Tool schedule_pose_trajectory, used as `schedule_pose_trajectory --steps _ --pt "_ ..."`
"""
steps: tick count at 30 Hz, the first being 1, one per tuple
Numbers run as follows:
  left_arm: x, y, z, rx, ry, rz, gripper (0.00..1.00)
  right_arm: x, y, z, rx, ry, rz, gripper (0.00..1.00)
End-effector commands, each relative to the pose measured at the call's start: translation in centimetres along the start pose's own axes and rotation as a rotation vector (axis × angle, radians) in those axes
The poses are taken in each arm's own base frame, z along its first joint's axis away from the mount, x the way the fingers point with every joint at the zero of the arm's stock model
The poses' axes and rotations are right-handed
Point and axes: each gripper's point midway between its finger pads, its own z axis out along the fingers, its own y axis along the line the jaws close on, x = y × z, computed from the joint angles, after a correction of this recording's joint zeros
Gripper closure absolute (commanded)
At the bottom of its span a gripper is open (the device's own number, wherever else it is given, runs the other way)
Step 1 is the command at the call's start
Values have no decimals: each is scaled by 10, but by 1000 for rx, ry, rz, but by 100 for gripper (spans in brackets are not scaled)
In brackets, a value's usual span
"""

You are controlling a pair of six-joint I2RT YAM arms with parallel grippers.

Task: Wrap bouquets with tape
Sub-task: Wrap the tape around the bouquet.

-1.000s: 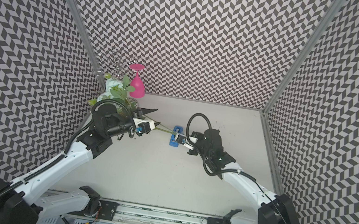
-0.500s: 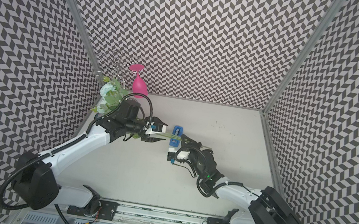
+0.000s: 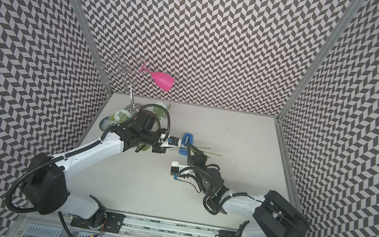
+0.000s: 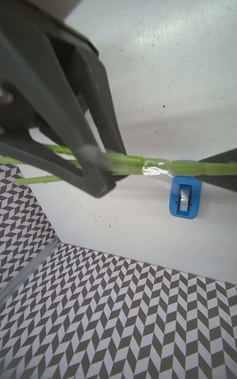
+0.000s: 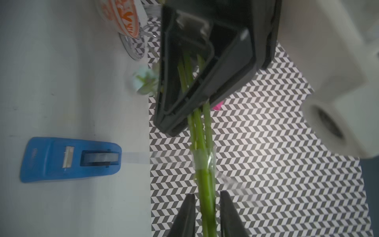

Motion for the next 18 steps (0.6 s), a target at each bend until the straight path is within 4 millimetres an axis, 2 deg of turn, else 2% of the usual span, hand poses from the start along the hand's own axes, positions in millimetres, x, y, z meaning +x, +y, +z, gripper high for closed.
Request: schedule_pose_trajectory --steps 1,2,5,6,8,10,13,16,18 --pt "1 21 -11 -117 8 44 100 -20 -11 -7 -120 -46 242 51" --pt "1 23 -11 -131 10 51 100 -24 -14 -12 -146 -61 310 45" --pt "4 30 -13 -183 28 71 100 -32 -24 -31 -257 -101 512 40" --pt "4 32 -14 -201 33 78 100 -33 -35 -37 -283 -104 612 40" --pt "5 35 -17 -238 45 97 100 -31 -61 -47 -318 -135 787 36" --pt "4 38 -20 -293 68 142 100 -9 -111 -48 -235 -134 1062 27" --pt "4 38 -24 -395 157 233 100 8 -150 -44 -298 -171 1239 26" --pt "-3 39 -38 -519 173 281 100 23 -161 -22 -410 -56 1325 24" --pt "-9 38 -49 -597 155 309 100 23 -149 -10 -554 0 1307 22"
